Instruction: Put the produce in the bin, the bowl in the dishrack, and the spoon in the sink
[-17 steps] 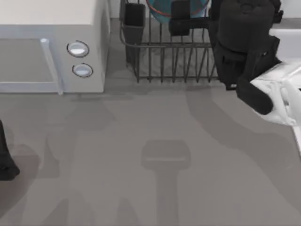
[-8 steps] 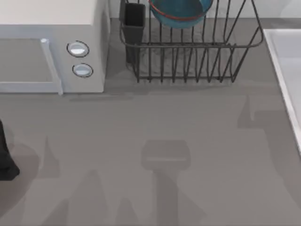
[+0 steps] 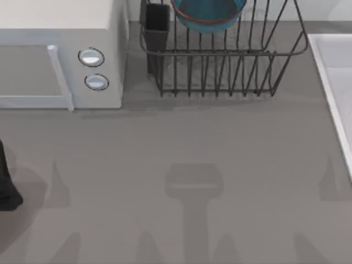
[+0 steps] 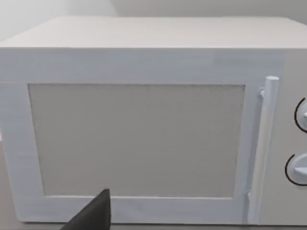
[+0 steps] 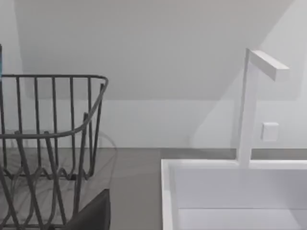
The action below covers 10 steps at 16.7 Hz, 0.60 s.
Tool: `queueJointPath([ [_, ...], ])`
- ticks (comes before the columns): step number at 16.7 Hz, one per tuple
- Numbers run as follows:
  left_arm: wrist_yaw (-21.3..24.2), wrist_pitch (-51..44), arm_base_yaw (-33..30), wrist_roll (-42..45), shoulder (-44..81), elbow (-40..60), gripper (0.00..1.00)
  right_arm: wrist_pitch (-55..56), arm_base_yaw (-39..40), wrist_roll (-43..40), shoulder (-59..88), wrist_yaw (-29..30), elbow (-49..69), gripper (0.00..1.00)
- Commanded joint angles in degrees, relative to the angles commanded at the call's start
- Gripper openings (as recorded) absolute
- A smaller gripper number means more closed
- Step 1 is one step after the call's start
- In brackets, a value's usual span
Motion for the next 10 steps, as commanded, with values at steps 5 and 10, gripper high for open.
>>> queueJointPath([
  [5, 0.0, 0.0, 0.0, 0.0, 0.0, 0.0, 1.00, -3.6, -4.1, 0.2, -5.0, -4.3, -3.5, 1.00],
  [10, 0.0, 0.0, 0.0, 0.0, 0.0, 0.0, 1.00, -4.2, -4.2, -0.6, -4.1, -4.2, -2.7, 1.00],
])
